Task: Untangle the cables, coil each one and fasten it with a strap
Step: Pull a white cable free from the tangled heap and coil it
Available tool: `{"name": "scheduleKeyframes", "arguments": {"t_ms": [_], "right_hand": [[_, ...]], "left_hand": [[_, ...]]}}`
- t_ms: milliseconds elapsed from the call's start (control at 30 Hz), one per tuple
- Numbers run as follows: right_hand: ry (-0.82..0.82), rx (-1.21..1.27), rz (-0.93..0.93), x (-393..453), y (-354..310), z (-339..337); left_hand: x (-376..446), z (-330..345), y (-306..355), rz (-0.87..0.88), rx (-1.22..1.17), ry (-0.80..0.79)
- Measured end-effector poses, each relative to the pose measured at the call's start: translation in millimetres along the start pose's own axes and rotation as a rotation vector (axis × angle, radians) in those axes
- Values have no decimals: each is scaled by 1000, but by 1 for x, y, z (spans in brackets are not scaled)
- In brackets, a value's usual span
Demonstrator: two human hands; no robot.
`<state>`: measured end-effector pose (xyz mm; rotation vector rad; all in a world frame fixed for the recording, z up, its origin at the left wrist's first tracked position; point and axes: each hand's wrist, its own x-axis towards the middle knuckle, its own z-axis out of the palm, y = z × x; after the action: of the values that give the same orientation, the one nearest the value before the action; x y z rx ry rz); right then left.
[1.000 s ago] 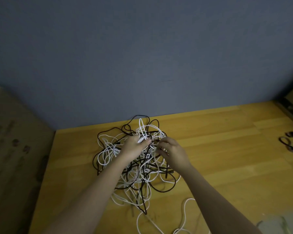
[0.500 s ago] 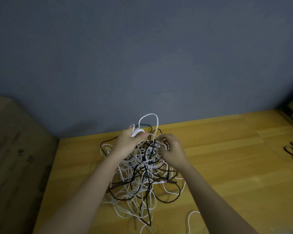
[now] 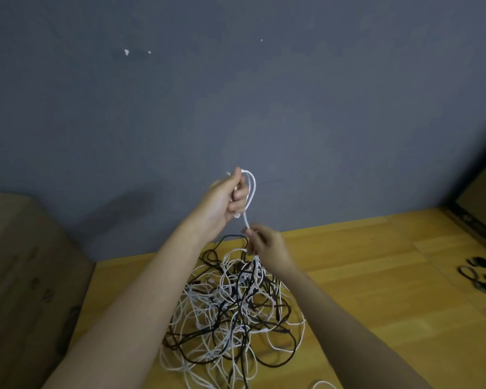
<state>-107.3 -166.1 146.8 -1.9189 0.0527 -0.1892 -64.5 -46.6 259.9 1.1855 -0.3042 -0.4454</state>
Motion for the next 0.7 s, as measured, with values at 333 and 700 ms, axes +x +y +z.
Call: {"name": "scheduleKeyframes", "arguments": {"t_ms": [333, 700], "right_hand": [[-295, -302, -56, -69, 54, 10], [-37, -653, -231, -79, 102, 3]], "left_hand": [[-10, -36, -88, 21, 1519, -81], [-48, -49, -131, -341, 1498, -502]]}}
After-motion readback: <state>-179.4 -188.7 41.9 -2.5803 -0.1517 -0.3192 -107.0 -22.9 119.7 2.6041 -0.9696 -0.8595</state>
